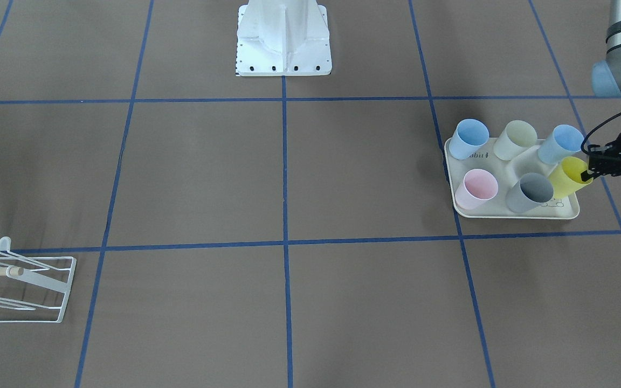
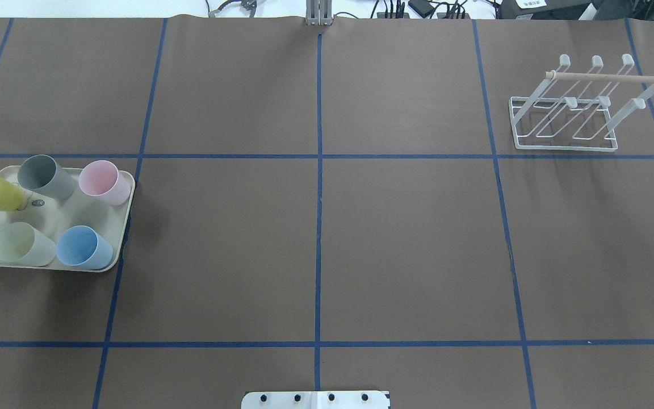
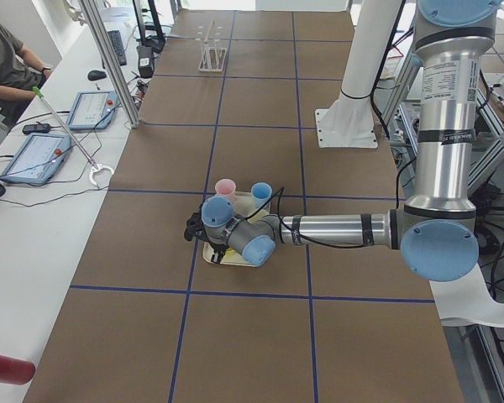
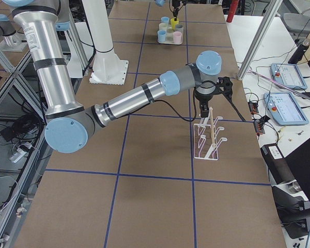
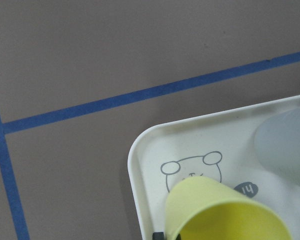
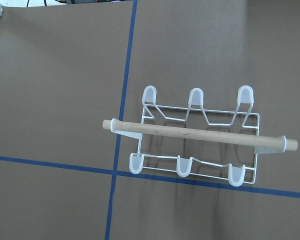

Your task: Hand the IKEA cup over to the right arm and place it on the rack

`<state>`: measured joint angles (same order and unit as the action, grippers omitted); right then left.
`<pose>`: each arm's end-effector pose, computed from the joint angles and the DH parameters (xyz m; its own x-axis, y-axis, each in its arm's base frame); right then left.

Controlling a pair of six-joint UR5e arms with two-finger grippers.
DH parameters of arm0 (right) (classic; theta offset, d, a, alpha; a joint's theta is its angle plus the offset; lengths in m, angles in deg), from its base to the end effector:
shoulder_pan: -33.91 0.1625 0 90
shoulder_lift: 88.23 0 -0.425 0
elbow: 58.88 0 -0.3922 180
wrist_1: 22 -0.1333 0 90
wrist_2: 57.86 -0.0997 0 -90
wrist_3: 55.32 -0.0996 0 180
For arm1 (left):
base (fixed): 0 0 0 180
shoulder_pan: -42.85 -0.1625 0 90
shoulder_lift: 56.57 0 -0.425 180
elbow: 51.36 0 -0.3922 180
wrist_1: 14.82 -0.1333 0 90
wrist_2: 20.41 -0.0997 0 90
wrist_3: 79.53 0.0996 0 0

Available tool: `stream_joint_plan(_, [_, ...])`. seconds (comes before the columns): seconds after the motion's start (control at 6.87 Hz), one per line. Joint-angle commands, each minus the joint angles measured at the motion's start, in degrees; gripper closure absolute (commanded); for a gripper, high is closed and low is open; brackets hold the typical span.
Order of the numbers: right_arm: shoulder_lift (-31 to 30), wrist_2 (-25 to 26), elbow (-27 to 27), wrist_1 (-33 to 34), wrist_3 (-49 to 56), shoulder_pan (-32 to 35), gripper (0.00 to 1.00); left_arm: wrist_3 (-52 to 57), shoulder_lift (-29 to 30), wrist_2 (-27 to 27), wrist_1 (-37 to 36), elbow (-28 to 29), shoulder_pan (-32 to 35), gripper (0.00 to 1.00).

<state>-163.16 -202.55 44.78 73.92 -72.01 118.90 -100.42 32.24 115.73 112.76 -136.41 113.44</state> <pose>0.0022 -0.5710 0.3988 0.5482 -0.0865 0.8319 -0.0803 0.9846 0.1553 0.1089 -0.4941 0.6362 0.5949 0.2596 -0.7607 -0.0764 0.9604 0.2680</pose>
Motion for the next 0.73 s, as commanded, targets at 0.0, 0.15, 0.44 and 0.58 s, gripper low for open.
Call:
stream_joint_plan(0.0, [1.5, 0.1, 0.6, 0.1, -1.8, -0.4, 0.0, 0.0, 0.0, 0.0, -0.8, -3.4, 8.3, 1.0])
stream_joint_plan(0.15, [2.0, 0.6, 0.7, -0.2, -2.1, -1.3, 0.0, 0.6, 0.3, -4.3, -0.8, -4.1, 11.6, 1.0])
stream_joint_plan(0.44, [4.7, 2.8, 0.9, -0.2, -6.4, -4.4, 0.0, -0.7, 3.2, -12.5, -2.6, -4.5, 12.8, 1.0])
stream_joint_plan(0.58, [8.4, 5.5, 1.0, -0.5, -15.9, -8.5, 0.0, -9.4, 6.2, -13.8, -4.2, -4.8, 12.7, 1.0])
